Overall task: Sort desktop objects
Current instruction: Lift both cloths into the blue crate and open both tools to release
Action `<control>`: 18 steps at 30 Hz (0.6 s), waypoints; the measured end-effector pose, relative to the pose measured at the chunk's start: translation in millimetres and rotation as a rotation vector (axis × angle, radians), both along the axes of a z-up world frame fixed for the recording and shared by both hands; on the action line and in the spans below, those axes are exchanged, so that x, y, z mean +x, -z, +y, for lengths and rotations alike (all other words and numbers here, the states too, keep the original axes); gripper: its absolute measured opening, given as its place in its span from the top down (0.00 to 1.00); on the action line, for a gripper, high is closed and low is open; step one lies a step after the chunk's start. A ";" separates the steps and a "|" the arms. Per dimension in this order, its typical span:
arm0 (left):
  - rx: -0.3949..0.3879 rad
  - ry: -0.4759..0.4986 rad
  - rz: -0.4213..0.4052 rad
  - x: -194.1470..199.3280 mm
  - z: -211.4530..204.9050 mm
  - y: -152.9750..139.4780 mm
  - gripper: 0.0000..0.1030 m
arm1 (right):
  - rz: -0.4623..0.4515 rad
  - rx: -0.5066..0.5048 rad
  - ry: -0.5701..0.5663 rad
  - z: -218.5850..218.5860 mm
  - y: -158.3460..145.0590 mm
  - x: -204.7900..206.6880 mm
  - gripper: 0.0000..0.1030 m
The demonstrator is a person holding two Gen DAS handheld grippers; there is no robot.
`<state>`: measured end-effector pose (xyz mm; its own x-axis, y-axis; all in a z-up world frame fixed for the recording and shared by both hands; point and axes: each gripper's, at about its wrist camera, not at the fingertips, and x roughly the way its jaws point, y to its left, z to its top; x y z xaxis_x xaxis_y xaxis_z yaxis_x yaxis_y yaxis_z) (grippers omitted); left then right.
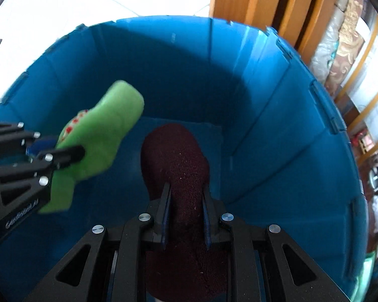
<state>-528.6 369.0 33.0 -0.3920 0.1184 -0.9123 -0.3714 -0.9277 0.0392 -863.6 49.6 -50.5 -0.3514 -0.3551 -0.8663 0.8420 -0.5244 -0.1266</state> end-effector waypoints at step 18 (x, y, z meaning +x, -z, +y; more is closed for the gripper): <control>-0.226 -0.032 -0.082 1.3 3.9 40.0 0.00 | -0.163 0.207 -0.055 7.0 66.5 -7.1 0.42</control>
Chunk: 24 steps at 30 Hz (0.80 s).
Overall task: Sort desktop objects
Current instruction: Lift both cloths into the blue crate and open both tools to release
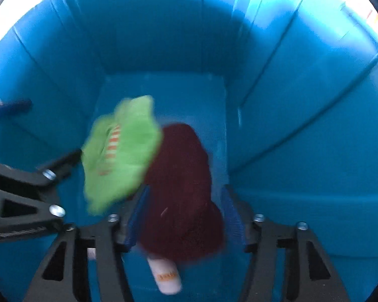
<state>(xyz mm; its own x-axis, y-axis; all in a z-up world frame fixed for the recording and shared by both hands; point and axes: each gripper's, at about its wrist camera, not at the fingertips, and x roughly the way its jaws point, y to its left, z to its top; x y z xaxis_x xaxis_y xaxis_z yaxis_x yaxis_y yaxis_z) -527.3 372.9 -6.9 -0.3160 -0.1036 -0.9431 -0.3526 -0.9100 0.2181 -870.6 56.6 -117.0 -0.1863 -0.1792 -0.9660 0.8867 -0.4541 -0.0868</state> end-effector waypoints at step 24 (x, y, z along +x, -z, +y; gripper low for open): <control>0.123 0.060 0.031 29.7 -12.8 -54.1 0.00 | 0.047 0.150 -0.165 14.1 -28.2 29.8 0.04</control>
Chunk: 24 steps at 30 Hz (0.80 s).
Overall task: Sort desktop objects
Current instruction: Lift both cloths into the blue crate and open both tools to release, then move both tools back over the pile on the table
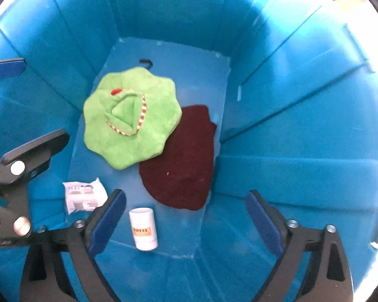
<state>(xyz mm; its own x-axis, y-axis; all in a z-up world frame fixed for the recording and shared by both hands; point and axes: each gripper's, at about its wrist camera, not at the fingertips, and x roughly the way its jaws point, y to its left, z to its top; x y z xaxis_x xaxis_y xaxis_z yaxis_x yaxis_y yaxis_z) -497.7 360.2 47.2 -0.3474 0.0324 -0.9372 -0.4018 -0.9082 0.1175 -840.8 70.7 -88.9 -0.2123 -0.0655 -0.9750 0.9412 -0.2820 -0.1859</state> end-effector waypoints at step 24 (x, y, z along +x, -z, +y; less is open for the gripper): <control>0.133 -0.189 0.433 165.2 -176.8 -135.1 0.00 | 0.131 -0.441 -0.029 3.3 -151.0 159.9 0.00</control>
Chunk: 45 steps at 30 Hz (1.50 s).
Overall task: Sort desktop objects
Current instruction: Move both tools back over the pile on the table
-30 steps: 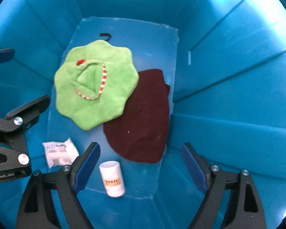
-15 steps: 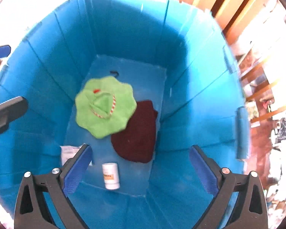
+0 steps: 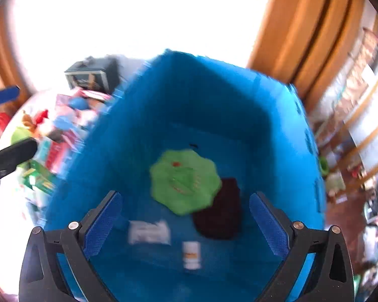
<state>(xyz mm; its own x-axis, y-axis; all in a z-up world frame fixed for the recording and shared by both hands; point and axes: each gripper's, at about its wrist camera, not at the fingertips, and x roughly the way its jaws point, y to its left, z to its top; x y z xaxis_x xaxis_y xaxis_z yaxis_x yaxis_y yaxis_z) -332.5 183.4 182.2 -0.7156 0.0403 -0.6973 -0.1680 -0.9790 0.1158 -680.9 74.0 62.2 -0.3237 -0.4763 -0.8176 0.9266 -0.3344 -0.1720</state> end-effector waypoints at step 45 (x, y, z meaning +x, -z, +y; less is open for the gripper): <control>0.140 -0.840 0.017 260.5 -245.7 288.6 0.00 | -0.301 0.095 -0.557 -95.7 282.6 317.6 0.00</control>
